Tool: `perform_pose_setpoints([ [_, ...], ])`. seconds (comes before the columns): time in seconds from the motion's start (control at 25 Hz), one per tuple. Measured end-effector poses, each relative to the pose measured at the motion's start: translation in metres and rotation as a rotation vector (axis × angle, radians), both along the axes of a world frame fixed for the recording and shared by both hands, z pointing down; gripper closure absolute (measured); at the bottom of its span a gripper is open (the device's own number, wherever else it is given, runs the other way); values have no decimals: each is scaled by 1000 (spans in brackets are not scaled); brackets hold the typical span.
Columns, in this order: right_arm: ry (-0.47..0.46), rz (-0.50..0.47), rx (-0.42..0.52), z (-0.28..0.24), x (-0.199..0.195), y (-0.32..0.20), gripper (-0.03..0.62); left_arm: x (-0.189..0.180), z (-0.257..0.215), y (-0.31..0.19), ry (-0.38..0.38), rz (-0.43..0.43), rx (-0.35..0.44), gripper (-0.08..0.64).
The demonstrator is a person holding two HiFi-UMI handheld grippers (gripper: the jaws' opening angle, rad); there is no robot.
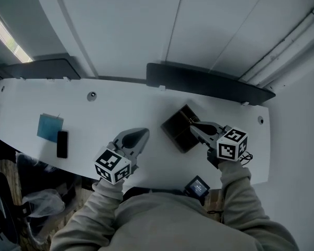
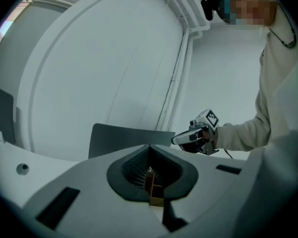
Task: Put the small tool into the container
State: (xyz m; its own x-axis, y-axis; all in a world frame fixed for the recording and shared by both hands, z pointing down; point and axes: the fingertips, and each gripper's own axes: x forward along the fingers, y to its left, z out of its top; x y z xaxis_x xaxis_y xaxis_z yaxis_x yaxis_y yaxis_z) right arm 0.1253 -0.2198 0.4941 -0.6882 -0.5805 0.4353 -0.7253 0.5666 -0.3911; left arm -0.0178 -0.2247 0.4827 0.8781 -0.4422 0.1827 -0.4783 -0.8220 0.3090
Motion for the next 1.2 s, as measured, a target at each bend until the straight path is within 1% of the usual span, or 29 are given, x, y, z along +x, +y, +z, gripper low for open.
perform_pose_setpoints([
  [0.12, -26, -16, 83, -39, -10, 3, 571, 10, -15, 1, 0, 27, 33, 565],
  [0.24, -12, -46, 133, -63, -11, 11, 572, 19, -28, 4, 5, 62, 64, 565],
  [0.36, 1, -14, 179, -80, 0, 15, 572, 24, -39, 1, 7, 71, 89, 565],
  [0.48, 50, 26, 200, -84, 11, 17, 572, 26, -48, -2, 3, 78, 113, 565],
  [0.56, 22, 50, 211, -91, 16, 19, 571, 29, -54, -3, 0, 84, 128, 565],
  [0.68, -42, 78, 268, -113, 21, 22, 572, 36, -62, -3, 9, 99, 147, 565],
  [0.8, -46, 106, 317, -128, 27, 25, 572, 44, -70, -2, 16, 120, 165, 565],
  [1.0, -29, 131, 337, -136, 35, 27, 572, 54, -75, -1, 19, 151, 175, 565],
  [1.2, -23, 149, 330, -132, 39, 32, 572, 59, -74, 2, 23, 164, 180, 565],
])
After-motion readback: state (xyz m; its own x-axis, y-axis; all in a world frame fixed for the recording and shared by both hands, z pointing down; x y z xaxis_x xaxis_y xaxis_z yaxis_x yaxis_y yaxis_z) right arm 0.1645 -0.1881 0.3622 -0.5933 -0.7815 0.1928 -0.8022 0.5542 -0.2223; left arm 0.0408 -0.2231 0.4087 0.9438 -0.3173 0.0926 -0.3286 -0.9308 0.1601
